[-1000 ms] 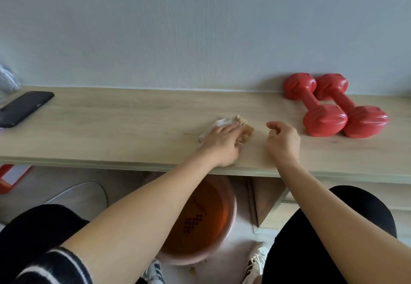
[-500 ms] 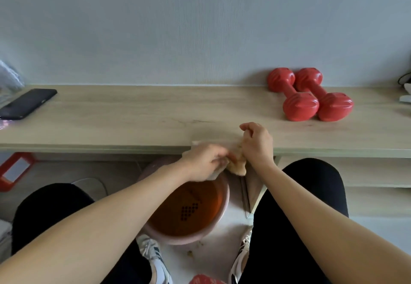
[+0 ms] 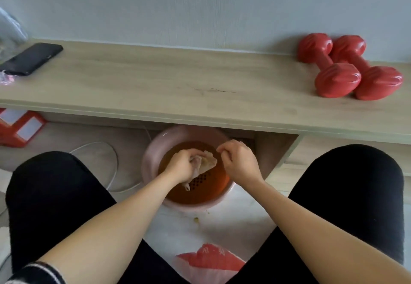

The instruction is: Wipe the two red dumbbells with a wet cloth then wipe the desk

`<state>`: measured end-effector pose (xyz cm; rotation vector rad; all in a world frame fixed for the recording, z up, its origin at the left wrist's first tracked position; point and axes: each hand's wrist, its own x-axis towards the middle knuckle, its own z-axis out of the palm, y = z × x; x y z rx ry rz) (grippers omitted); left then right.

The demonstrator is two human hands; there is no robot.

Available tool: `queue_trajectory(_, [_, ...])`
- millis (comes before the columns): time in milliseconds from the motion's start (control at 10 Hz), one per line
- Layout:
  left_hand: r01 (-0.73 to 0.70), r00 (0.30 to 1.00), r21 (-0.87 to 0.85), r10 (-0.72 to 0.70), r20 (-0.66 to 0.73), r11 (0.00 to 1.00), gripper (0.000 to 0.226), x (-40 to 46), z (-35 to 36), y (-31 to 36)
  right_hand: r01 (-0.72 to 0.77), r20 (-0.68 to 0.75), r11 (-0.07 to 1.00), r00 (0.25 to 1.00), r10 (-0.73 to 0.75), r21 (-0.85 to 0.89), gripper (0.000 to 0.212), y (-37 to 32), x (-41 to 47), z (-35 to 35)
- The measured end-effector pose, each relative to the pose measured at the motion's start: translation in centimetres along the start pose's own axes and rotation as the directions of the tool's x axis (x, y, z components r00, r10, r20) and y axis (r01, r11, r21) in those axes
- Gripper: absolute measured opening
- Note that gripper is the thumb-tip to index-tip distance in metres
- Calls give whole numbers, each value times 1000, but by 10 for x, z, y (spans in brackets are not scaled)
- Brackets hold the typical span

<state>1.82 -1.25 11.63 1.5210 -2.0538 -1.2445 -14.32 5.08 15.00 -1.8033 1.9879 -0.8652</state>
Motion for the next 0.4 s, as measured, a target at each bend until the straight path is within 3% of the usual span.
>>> queue_trajectory(200, [107,991,-22,-108,-75,994,29,30,6,-29,-137,226,989,963,148,-62,28,26,15,42])
queue_trajectory(300, [117,991,-13,-118,-59,993,32,44,10,-40,-169,265,983,947,181,-68,28,36,24,54])
queue_trajectory(400, [107,993,50,-110,41,993,38,52,19,-42,-215,277,972,932,233,-97,27,44,33,56])
